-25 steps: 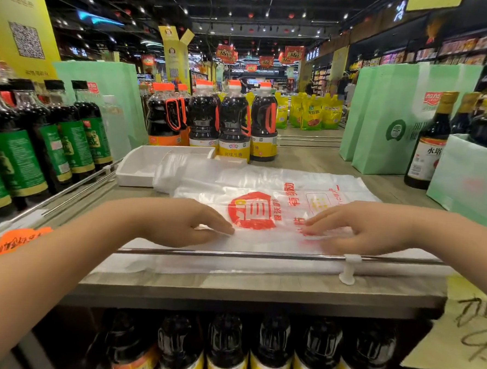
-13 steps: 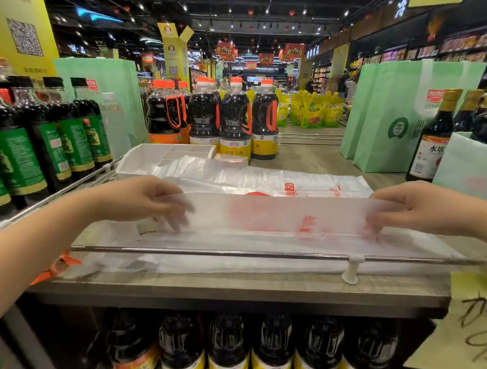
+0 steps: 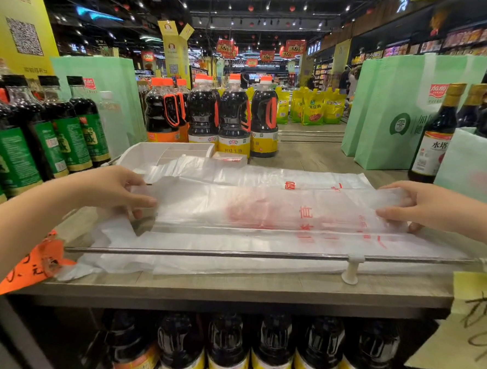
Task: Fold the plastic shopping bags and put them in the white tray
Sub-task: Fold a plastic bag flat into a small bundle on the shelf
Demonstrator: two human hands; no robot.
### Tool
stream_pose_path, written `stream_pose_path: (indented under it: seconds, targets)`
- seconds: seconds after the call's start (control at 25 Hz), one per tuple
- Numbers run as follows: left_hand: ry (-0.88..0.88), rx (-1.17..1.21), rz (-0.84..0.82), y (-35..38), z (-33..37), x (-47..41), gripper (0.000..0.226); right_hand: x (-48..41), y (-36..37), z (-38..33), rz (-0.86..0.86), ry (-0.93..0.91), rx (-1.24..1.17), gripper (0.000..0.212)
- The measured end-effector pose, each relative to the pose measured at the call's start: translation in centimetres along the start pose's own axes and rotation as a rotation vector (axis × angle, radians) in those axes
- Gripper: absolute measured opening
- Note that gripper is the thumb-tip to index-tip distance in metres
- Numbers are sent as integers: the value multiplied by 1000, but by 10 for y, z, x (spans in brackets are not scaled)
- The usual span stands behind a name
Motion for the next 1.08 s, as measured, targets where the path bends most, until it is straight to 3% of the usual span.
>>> stream_pose_path:
  seconds: [0.16,0.28,0.36,0.48,0.68,0.92,1.08]
  targets:
    - [-15,-154,162,0,6,1,88,-3,4,0,18,48,9,72]
    - [334,-346,370,8,57,12,58,-10,6,2,21,65,159,90]
    - [599,-288,219,26,99,21,48,-15,6,-6,84,-13,347,96]
    - [710,-247,-104,67,142,17,55,-9,24,-43,64,-239,482,75]
    - [646,-295,-204,95,157,-5,59,-6,82,-94,-215,-468,395,68]
    - [520,-389,-383,97,124,-5,71,-8,79,-63,-403,-328,422,78]
    - [471,-375,-338,89,103,-4,66,1,65,-49,-363,-292,436,78]
Point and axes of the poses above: each hand's wrist, its own x-axis away from the middle knuckle, its own y-axis out of the palm, z = x × y, the point moved 4 cm from there along -x, towards the middle knuckle, and after that the axes turned 3 degrees about -z, right-handed, at the moved point
